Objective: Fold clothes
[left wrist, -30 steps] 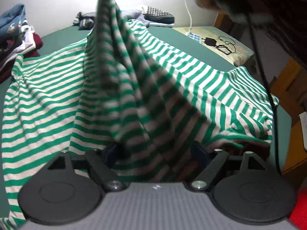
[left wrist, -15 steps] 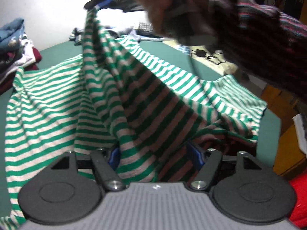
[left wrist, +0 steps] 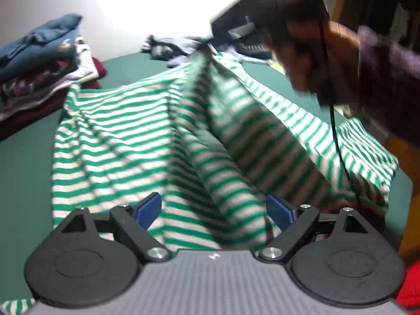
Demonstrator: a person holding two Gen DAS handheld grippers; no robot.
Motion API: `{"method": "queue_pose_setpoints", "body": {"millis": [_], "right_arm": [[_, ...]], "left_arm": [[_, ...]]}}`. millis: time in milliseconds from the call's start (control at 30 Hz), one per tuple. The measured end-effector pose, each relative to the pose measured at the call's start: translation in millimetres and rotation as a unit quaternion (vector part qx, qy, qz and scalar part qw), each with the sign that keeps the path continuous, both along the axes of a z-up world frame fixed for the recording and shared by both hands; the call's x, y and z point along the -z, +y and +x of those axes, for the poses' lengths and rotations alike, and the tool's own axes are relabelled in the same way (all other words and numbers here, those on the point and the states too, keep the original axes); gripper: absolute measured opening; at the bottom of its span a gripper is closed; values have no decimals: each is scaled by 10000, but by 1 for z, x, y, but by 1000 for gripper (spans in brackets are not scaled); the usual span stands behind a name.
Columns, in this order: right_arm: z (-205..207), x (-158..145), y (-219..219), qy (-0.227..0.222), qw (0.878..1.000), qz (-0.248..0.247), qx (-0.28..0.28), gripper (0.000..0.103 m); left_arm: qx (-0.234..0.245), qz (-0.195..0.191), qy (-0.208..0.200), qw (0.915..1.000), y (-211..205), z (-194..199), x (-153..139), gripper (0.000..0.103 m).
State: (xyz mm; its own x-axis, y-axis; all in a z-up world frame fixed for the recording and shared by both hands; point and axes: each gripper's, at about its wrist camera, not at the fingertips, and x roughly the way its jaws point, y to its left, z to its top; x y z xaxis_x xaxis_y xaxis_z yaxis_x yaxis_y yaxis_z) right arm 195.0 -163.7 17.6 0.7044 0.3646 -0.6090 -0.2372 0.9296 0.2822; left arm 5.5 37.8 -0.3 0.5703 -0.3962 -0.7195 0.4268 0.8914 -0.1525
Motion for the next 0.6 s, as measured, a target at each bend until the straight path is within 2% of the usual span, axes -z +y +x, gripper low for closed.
{"method": "queue_pose_setpoints", "body": {"millis": [67, 133, 200, 300, 333, 400, 533, 567, 600], "right_arm": [[1, 9, 1, 113, 9988, -472, 94, 34], [-9, 9, -8, 28, 9982, -539, 260, 40], [-24, 3, -27, -84, 9998, -8, 177, 43], [-41, 3, -45, -72, 9992, 325, 209, 45], [-40, 6, -43, -30, 9994, 264, 218, 45], [-39, 12, -38, 59, 9996, 121, 234, 43], [-34, 21, -21, 80, 9999, -59, 105, 40], [-32, 25, -12, 70, 9999, -149, 18, 33], [-30, 28, -3, 60, 9997, -238, -70, 23]], "left_arm": [[-160, -151, 195, 9996, 10, 9, 6, 95], [-276, -225, 330, 9988, 15, 14, 12, 95], [-310, -252, 390, 9984, 16, 15, 18, 93], [-261, -230, 488, 9982, 10, 16, 28, 92], [-239, -173, 518, 9982, 6, 17, 31, 88], [-201, -52, 566, 9982, 0, 17, 36, 82], [-162, 137, 503, 9985, -9, 17, 37, 61], [-174, 150, 479, 9986, -8, 15, 36, 59], [-191, 161, 453, 9987, -8, 14, 35, 51]]}}
